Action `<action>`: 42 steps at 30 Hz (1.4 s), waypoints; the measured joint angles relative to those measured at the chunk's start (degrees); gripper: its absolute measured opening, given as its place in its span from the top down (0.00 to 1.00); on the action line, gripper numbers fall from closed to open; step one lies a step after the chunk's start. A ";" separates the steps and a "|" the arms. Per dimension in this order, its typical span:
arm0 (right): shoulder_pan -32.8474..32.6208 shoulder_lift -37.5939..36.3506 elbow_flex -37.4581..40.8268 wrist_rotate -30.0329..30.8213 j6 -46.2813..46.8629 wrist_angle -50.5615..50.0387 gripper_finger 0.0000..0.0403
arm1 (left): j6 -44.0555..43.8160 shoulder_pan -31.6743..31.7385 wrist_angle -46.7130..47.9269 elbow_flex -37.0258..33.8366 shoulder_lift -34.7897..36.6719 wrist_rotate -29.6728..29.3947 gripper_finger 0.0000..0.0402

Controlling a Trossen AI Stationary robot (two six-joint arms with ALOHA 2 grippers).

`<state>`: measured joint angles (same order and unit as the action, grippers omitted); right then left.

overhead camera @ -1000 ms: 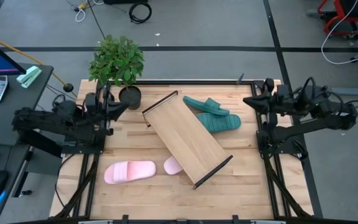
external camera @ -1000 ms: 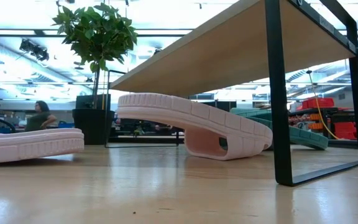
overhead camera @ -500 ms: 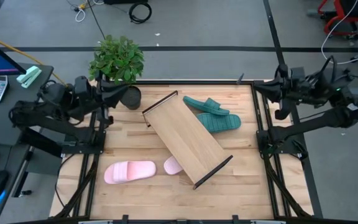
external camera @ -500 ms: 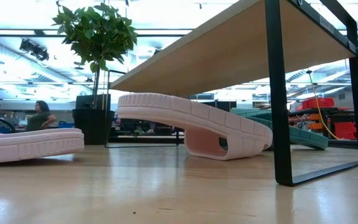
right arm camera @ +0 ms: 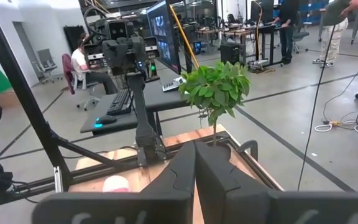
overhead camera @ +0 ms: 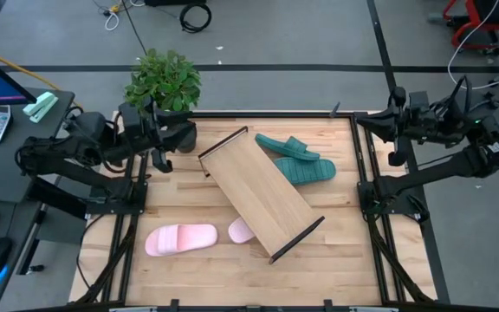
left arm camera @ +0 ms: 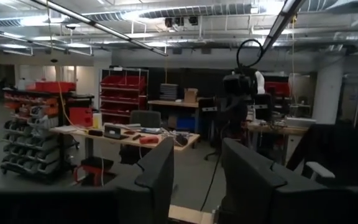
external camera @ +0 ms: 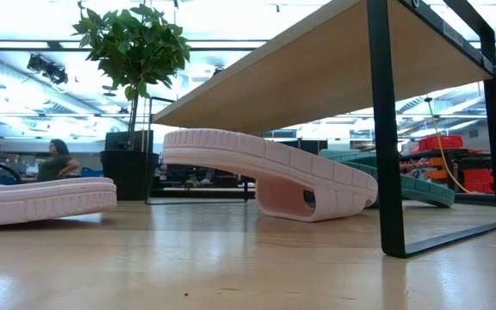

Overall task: Pick and place slides into the shelf
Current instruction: Put the top green slide on the shelf

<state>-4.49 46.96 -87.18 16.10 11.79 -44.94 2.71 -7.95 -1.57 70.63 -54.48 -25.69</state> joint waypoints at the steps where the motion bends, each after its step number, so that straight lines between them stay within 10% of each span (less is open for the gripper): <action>1: 0.00 0.02 0.00 -0.05 0.02 -0.21 0.96 | 0.69 -0.23 -0.02 0.04 -0.06 0.00 0.63; 28: 0.00 0.37 0.00 0.14 -7.99 -3.66 0.96 | 9.11 -5.08 -0.65 0.06 -3.66 -18.47 0.62; 42: 0.00 3.38 0.00 10.00 -4.38 -9.77 0.96 | 8.65 -13.44 0.89 0.02 -4.67 -21.06 0.61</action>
<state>-4.49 50.34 -87.18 26.11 7.41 -54.71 11.37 -21.39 -0.67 70.65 -59.15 -46.75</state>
